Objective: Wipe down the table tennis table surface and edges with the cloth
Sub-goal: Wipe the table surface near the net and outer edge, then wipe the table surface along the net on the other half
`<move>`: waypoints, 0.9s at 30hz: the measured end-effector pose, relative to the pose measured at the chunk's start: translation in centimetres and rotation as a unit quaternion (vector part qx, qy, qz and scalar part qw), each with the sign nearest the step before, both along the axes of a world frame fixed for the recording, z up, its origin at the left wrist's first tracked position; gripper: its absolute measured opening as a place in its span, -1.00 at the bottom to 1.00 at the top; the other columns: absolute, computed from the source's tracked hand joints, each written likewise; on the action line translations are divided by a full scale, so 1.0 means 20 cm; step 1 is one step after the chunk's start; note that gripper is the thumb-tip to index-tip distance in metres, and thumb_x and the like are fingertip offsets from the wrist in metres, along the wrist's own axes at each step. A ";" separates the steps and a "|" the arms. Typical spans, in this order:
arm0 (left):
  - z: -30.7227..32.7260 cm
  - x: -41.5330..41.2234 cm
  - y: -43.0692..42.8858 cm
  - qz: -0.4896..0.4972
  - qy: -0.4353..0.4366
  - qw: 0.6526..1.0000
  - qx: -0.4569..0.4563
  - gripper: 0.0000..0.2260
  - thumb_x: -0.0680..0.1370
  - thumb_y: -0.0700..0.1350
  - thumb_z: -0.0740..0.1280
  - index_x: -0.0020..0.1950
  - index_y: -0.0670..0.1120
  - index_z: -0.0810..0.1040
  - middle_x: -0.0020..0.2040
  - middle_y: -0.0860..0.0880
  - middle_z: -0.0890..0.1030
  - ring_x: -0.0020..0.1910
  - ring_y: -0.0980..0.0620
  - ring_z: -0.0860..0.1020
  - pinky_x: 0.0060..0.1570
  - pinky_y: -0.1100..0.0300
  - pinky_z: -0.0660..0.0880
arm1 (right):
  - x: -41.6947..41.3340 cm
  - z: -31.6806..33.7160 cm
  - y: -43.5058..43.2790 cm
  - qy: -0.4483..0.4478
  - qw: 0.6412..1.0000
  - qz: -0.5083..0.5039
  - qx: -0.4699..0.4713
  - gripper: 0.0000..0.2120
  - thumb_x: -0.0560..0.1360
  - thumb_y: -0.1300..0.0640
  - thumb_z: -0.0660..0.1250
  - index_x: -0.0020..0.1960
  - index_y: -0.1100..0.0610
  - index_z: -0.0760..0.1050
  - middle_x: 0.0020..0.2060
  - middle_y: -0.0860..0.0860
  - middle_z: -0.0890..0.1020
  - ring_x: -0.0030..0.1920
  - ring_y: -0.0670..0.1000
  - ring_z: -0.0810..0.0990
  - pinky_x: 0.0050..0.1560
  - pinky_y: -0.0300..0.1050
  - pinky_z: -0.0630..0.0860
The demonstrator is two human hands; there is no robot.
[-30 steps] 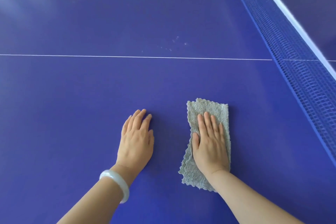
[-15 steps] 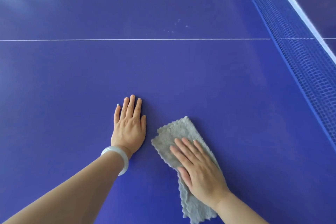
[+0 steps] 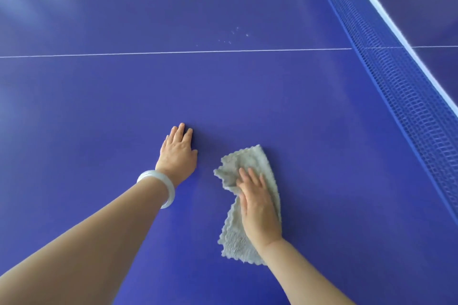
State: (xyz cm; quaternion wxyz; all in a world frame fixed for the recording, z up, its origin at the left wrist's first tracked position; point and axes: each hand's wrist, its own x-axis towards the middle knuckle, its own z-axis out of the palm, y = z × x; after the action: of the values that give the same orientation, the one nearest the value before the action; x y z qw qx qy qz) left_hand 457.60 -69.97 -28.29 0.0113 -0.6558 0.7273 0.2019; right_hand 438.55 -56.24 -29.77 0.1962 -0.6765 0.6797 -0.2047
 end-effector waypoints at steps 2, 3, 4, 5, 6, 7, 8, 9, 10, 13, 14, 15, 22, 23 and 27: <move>0.08 0.00 0.10 -0.027 0.007 0.998 0.047 -0.53 0.66 -0.09 0.14 0.58 -0.11 0.18 0.61 -0.05 0.04 0.59 -0.05 0.01 0.52 0.06 0.07 | 0.03 0.04 0.08 -0.059 0.998 0.022 0.028 -0.72 0.66 0.20 0.17 0.32 0.16 0.52 0.38 -0.03 0.49 0.45 -0.05 0.36 0.51 -0.12 0.19; 0.11 0.01 0.18 -0.041 0.002 0.997 0.061 -0.58 0.66 -0.10 0.14 0.54 -0.10 0.27 0.59 -0.04 0.11 0.56 -0.04 0.10 0.48 0.07 0.14 | 0.02 0.08 0.11 -0.071 0.996 -0.001 0.046 -0.74 0.66 0.15 0.17 0.27 0.13 0.55 0.26 -0.04 0.58 0.34 -0.05 0.48 0.40 -0.11 0.35; 0.14 0.02 0.26 -0.048 -0.003 0.997 0.069 -0.63 0.66 -0.10 0.13 0.48 -0.08 0.36 0.55 -0.02 0.19 0.52 -0.04 0.20 0.43 0.08 0.21 | 0.00 0.13 0.13 -0.067 0.996 -0.016 0.056 -0.78 0.67 0.11 0.16 0.14 0.10 0.57 0.08 -0.06 0.63 0.15 -0.04 0.56 0.20 -0.11 0.47; 0.17 0.03 0.35 -0.046 -0.006 0.996 0.074 -0.66 0.66 -0.11 0.12 0.43 -0.07 0.42 0.50 -0.01 0.27 0.46 -0.04 0.29 0.38 0.09 0.26 | -0.01 0.18 0.14 -0.044 0.997 -0.018 0.061 -0.79 0.68 0.07 0.13 -0.01 0.07 0.51 -0.10 -0.10 0.59 -0.02 -0.03 0.54 0.01 -0.13 0.47; 0.19 0.04 0.43 -0.037 -0.005 0.996 0.082 -0.68 0.66 -0.11 0.12 0.39 -0.06 0.45 0.44 0.00 0.33 0.40 -0.04 0.35 0.33 0.10 0.30 | -0.01 0.22 0.15 -0.011 0.998 -0.012 0.067 -0.77 0.68 0.05 0.09 -0.11 0.05 0.39 -0.19 -0.13 0.50 -0.11 -0.05 0.47 -0.10 -0.17 0.41; 0.22 0.03 0.51 -0.021 0.000 0.996 0.092 -0.69 0.66 -0.11 0.12 0.37 -0.05 0.46 0.39 0.00 0.38 0.35 -0.04 0.40 0.30 0.11 0.33 | -0.02 0.26 0.16 0.017 0.997 -0.004 0.074 -0.77 0.69 0.03 0.06 -0.13 0.02 0.31 -0.20 -0.15 0.44 -0.12 -0.07 0.41 -0.14 -0.20 0.36; 0.25 0.02 0.59 -0.005 0.010 0.994 0.104 -0.69 0.66 -0.11 0.12 0.37 -0.04 0.46 0.34 0.01 0.42 0.31 -0.04 0.43 0.28 0.12 0.35 | -0.02 0.29 0.17 0.033 0.996 0.001 0.078 -0.78 0.69 0.02 0.04 -0.13 0.01 0.27 -0.18 -0.16 0.41 -0.10 -0.10 0.37 -0.15 -0.21 0.34; 0.28 0.00 0.66 0.012 0.022 0.993 0.120 -0.69 0.66 -0.09 0.11 0.37 -0.03 0.45 0.32 0.02 0.44 0.28 -0.03 0.45 0.26 0.13 0.37 | -0.02 0.32 0.18 0.036 0.996 -0.002 0.077 -0.78 0.69 0.01 0.03 -0.12 0.01 0.25 -0.17 -0.17 0.40 -0.08 -0.12 0.35 -0.17 -0.22 0.32; 0.32 -0.02 0.73 0.031 0.039 0.990 0.135 -0.69 0.66 -0.06 0.11 0.38 -0.01 0.44 0.30 0.03 0.47 0.24 -0.02 0.48 0.22 0.15 0.40 | -0.01 0.35 0.18 0.030 0.997 -0.008 0.073 -0.77 0.68 0.01 0.03 -0.13 0.02 0.25 -0.17 -0.16 0.40 -0.08 -0.12 0.35 -0.19 -0.22 0.30; 0.44 -0.01 0.91 0.099 0.142 0.969 0.178 -0.70 0.65 0.03 0.16 0.37 0.06 0.44 0.19 0.09 0.54 0.06 0.04 0.57 -0.06 0.24 0.50 | 0.09 0.46 0.20 0.022 0.997 0.009 0.078 -0.74 0.67 0.01 0.04 -0.18 0.04 0.24 -0.20 -0.11 0.41 -0.14 -0.07 0.38 -0.25 -0.15 0.33; 0.48 0.01 0.96 0.109 0.176 0.961 0.183 -0.70 0.64 0.04 0.19 0.36 0.07 0.45 0.16 0.12 0.56 0.05 0.08 0.57 -0.09 0.30 0.50 | 0.14 0.49 0.22 0.013 0.996 0.030 0.086 -0.74 0.67 0.01 0.04 -0.18 0.04 0.24 -0.20 -0.11 0.42 -0.16 -0.05 0.39 -0.25 -0.14 0.35; 0.52 0.04 1.00 0.112 0.201 0.957 0.177 -0.72 0.64 0.04 0.22 0.34 0.08 0.46 0.15 0.14 0.58 0.07 0.13 0.57 -0.07 0.37 0.48 | 0.20 0.53 0.25 -0.016 0.994 0.050 0.093 -0.73 0.66 0.00 0.04 -0.20 0.03 0.24 -0.20 -0.10 0.44 -0.17 -0.03 0.41 -0.24 -0.12 0.38; 0.79 0.32 1.15 0.138 0.262 0.953 0.067 -0.92 0.59 -0.12 0.28 -0.01 0.07 0.50 -0.03 0.11 0.63 -0.07 0.19 0.57 -0.21 0.50 0.38 | 0.57 0.78 0.42 -0.175 0.975 0.120 0.071 -0.79 0.64 0.01 0.20 -0.17 -0.04 0.32 -0.21 -0.12 0.52 -0.18 -0.10 0.50 -0.26 -0.25 0.38; 0.82 0.38 1.18 0.141 0.257 0.955 0.047 -0.91 0.59 -0.14 0.27 -0.03 0.06 0.49 -0.09 0.11 0.61 -0.16 0.19 0.55 -0.26 0.49 0.37 | 0.62 0.81 0.45 -0.190 0.972 0.124 0.069 -0.78 0.63 0.01 0.22 -0.18 -0.03 0.32 -0.23 -0.11 0.52 -0.21 -0.11 0.50 -0.29 -0.29 0.37; 0.87 0.71 1.42 0.181 0.228 0.957 -0.015 -0.88 0.56 -0.20 0.22 -0.07 0.00 0.48 -0.25 0.09 0.50 -0.34 0.13 0.42 -0.36 0.37 0.34 | 0.94 0.87 0.61 -0.222 0.954 0.168 0.115 -0.76 0.56 -0.05 0.34 -0.22 -0.04 0.36 -0.26 -0.10 0.53 -0.26 -0.21 0.49 -0.29 -0.35 0.39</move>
State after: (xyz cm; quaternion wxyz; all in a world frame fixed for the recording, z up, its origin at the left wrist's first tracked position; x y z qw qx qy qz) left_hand 471.88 -41.54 -10.85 -0.2010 -0.7135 0.5823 0.3337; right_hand 457.32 -44.07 -12.34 0.4499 -0.6914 0.5144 -0.2343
